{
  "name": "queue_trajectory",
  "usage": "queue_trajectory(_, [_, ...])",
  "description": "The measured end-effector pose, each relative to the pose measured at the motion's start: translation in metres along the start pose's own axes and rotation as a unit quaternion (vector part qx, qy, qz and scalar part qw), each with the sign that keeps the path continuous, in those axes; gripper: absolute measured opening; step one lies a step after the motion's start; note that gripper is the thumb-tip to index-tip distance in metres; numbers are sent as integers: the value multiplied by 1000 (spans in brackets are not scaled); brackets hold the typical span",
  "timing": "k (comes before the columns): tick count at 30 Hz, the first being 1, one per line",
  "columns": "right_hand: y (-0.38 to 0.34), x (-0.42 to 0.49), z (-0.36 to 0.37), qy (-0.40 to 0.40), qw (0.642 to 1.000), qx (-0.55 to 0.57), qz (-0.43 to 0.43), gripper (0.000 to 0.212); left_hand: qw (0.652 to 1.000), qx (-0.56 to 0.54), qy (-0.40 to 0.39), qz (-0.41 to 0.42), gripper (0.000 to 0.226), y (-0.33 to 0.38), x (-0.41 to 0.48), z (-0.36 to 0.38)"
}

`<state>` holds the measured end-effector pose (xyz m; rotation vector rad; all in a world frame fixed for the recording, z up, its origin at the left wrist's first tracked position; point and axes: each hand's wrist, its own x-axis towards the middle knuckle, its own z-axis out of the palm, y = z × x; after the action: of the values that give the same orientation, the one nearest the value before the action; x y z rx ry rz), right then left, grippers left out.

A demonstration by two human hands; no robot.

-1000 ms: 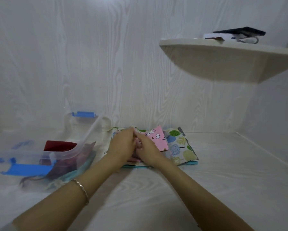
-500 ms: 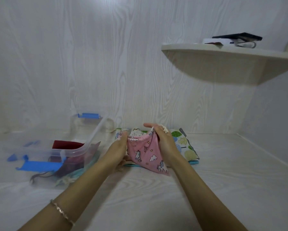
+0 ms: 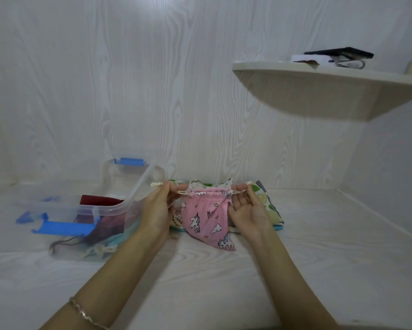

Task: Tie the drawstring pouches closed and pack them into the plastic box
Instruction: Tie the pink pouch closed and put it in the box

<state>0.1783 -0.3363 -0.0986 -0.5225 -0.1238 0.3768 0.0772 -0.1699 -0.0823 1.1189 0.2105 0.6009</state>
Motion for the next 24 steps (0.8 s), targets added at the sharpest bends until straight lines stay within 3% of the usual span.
queue_trajectory(3, [0, 4, -10, 7, 1000, -9, 3, 21, 1000, -5, 9, 17, 40, 3, -3, -1])
queue_trajectory(5, [-4, 7, -17, 34, 986, -158, -32, 23, 999, 33, 26, 32, 37, 9, -4, -3])
queue_trajectory(7, [-6, 6, -23, 44, 938, -333, -80, 22, 995, 81, 29, 44, 37, 15, -6, -6])
queue_trajectory(9, [-6, 1, -18, 23, 893, -439, -92, 22, 990, 129, -11, 48, 36, 19, -10, -5])
queue_trajectory(13, [10, -17, 21, -115, 768, -621, -107, 25, 957, 228, -151, 96, 36, 27, -21, 13])
queue_trajectory(16, [26, -32, 44, -217, 708, -671, -31, 33, 941, 270, -165, 123, 31, 34, -16, 27])
queue_trajectory(18, [30, -38, 49, -249, 711, -656, 37, 30, 923, 321, -176, 121, 30, 34, -9, 30])
queue_trajectory(20, [31, -40, 48, -264, 752, -598, 80, 31, 905, 369, -188, 102, 30, 30, 1, 28])
queue_trajectory(22, [30, -40, 46, -267, 784, -553, 92, 27, 893, 404, -185, 71, 35, 27, 8, 23])
queue_trajectory(24, [30, -40, 43, -256, 793, -546, 83, 34, 892, 410, -186, 36, 50, 24, 9, 18])
